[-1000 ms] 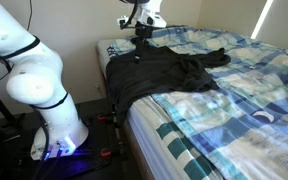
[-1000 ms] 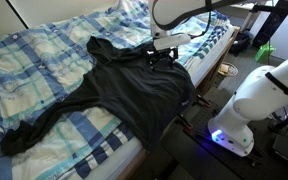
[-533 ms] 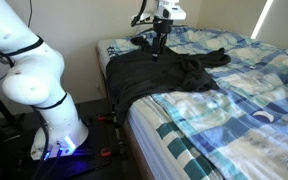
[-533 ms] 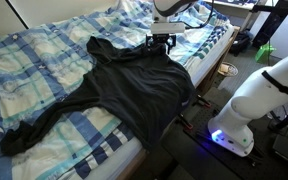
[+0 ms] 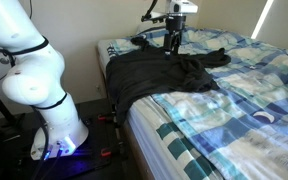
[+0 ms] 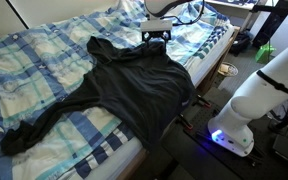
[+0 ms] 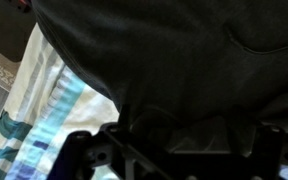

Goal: Fold the sweatshirt

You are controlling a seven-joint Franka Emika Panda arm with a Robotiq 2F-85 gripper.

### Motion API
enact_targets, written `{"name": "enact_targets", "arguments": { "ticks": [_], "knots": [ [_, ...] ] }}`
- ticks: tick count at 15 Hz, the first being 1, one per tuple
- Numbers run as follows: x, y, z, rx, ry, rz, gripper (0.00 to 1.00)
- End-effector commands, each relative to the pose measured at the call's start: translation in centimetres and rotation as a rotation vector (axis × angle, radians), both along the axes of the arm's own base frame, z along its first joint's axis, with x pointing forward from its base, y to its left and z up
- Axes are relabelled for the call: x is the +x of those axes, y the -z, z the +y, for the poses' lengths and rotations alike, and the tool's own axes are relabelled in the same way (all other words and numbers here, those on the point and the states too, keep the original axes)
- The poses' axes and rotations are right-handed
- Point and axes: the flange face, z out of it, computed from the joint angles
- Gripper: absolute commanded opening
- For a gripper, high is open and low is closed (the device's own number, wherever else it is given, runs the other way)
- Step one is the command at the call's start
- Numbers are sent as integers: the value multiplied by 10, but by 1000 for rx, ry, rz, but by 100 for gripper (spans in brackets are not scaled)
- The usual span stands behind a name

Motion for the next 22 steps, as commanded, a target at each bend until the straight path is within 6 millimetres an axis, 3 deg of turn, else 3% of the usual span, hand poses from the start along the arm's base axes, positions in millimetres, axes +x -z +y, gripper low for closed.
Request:
{"name": "enact_targets", "arguments": {
  "ticks": [1, 9, 12, 16, 17, 18, 20, 22],
  "knots": [
    [10, 14, -14, 101, 167, 1, 100],
    [56, 88, -63, 279, 539, -117, 100],
    [64, 92, -70, 313, 656, -229, 100],
    [56, 93, -79, 297, 818, -339, 100],
    [53, 92, -81, 295, 851, -357, 94],
    [49, 91, -83, 281, 877, -373, 72],
    [45, 90, -83, 260, 901, -392, 67],
    [43, 89, -78, 235, 908, -399, 53]
  ]
}}
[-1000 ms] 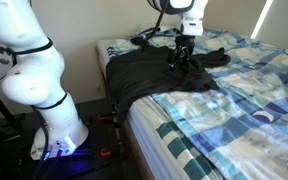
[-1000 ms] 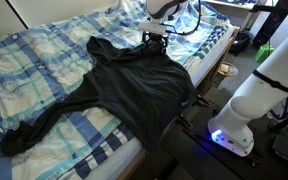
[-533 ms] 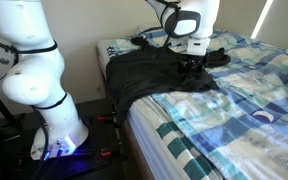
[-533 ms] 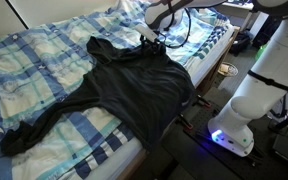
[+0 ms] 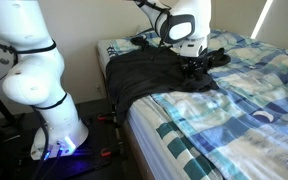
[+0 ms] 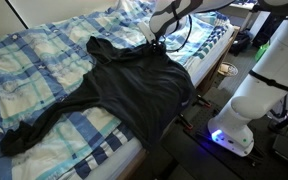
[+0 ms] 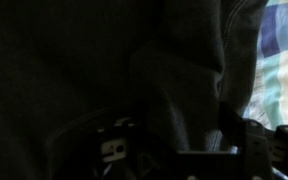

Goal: Fold the sweatshirt

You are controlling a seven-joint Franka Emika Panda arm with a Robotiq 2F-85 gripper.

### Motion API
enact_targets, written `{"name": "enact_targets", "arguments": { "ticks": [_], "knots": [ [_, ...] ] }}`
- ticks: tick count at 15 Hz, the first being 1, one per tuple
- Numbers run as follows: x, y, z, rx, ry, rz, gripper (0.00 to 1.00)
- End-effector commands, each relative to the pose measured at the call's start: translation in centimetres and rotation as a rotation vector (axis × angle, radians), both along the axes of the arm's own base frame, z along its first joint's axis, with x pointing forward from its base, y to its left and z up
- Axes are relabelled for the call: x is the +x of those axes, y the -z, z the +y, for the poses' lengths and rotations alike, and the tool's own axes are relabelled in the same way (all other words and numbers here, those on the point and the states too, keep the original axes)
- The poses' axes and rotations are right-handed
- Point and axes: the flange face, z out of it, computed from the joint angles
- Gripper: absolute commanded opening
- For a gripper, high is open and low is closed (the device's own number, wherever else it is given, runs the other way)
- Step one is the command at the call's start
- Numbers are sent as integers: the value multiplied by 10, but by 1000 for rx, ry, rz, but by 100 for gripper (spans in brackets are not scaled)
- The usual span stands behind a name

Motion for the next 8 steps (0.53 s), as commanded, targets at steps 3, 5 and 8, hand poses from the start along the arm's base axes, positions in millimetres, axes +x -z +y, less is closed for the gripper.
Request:
{"name": "enact_targets", "arguments": {
  "ticks": [3, 5, 8],
  "knots": [
    [-14, -28, 27, -75, 10, -32, 29],
    [-10, -41, 50, -111, -45, -53, 14],
    [-1, -47, 93, -107, -145, -64, 0]
  ]
}}
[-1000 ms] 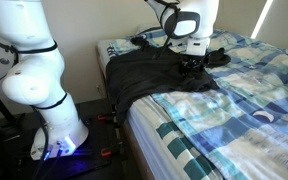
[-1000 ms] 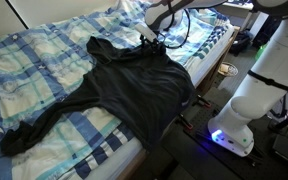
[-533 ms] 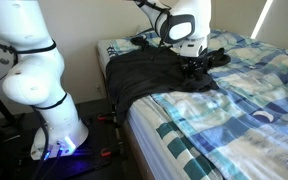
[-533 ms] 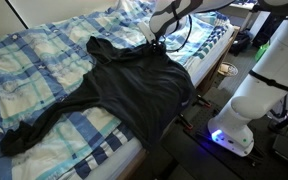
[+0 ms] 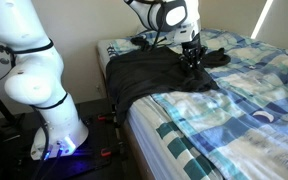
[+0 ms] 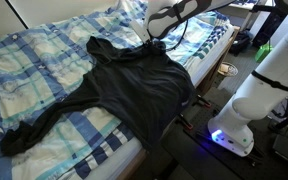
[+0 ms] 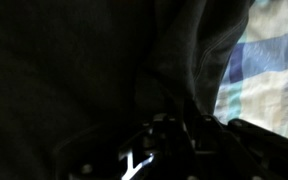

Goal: Fold the sweatshirt

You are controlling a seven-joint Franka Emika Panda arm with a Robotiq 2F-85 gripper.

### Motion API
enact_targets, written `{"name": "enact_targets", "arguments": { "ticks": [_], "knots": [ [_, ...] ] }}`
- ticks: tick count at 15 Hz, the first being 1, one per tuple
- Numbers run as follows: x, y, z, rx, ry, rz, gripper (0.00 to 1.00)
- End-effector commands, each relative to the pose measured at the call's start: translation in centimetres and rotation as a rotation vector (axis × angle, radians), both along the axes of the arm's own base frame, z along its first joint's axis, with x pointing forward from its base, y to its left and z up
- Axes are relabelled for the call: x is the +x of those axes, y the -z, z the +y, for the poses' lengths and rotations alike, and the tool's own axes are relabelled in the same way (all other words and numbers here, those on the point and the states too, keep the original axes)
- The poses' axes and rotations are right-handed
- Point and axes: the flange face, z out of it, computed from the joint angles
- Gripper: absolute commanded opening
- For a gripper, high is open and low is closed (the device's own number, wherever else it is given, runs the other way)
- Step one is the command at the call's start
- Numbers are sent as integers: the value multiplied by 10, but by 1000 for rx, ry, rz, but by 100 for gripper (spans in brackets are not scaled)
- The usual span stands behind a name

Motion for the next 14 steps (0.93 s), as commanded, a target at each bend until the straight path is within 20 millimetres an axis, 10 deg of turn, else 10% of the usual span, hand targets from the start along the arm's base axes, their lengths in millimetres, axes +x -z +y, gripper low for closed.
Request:
{"name": "enact_targets", "arguments": {
  "ticks": [1, 6, 7, 14],
  "knots": [
    [5, -13, 54, -2, -97, 3, 0],
    [2, -24, 139, -47, -297, 45, 0],
    [2, -27, 144, -49, -308, 51, 26],
    [6, -25, 79, -1, -208, 93, 71]
  ]
}}
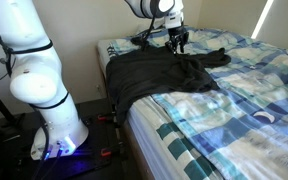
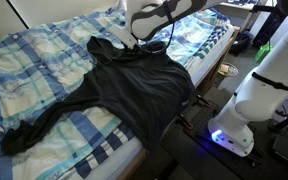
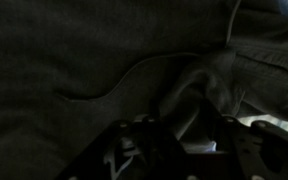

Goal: Fold the sweatshirt

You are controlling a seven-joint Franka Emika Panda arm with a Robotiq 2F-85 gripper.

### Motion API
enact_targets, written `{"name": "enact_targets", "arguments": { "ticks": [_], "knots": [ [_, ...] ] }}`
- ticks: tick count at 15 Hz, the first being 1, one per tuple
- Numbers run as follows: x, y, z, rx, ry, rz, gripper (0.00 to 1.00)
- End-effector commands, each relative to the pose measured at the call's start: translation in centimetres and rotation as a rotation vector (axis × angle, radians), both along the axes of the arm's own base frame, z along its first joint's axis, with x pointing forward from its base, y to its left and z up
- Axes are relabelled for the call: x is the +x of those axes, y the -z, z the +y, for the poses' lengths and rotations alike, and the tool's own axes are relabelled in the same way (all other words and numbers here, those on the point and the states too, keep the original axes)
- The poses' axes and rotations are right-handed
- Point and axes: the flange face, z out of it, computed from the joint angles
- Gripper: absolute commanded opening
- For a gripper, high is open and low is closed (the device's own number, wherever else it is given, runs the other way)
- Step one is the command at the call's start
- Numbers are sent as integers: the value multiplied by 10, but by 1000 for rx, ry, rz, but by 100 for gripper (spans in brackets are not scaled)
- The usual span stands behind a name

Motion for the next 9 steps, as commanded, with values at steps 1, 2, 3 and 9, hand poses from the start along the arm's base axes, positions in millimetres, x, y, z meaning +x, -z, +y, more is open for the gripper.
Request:
{"name": "enact_targets", "arguments": {
  "ticks": [1, 2, 3, 9],
  "knots": [
    [2, 3, -53, 4, 100, 59, 79],
    [0, 5, -70, -6, 141, 72, 86],
    [-1, 7, -87, -7, 173, 84, 93],
    [-11, 7, -166, 36, 372, 219, 100]
  ]
}}
